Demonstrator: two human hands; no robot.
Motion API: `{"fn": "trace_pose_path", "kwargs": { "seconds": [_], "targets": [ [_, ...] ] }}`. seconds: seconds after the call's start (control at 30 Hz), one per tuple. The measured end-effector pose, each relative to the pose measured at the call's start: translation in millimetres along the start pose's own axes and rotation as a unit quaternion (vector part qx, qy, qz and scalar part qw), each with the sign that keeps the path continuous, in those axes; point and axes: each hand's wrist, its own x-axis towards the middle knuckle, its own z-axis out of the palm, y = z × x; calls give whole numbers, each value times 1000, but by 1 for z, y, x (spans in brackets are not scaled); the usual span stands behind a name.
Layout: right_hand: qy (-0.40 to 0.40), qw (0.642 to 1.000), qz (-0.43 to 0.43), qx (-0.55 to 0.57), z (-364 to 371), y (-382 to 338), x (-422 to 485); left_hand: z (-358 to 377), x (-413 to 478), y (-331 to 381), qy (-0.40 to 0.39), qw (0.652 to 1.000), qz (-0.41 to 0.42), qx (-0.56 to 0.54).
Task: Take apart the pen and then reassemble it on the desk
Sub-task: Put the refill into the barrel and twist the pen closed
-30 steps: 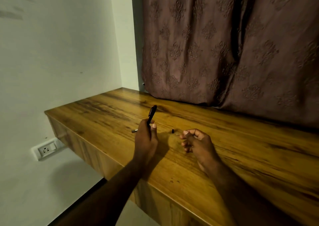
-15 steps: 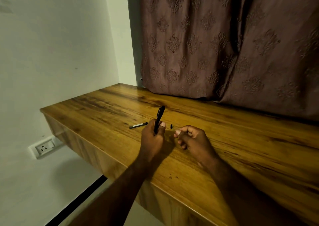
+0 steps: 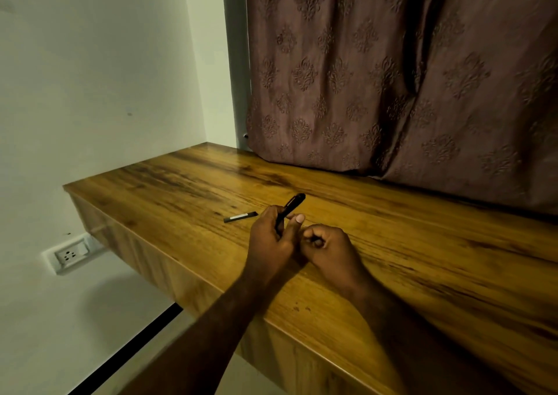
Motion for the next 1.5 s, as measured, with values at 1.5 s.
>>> {"fn": "trace_pose_path", "kwargs": {
  "seconds": [1.5],
  "targets": [
    [146, 921, 77, 354, -39, -5, 10, 6, -2, 6, -127, 947, 57, 290]
  ]
}}
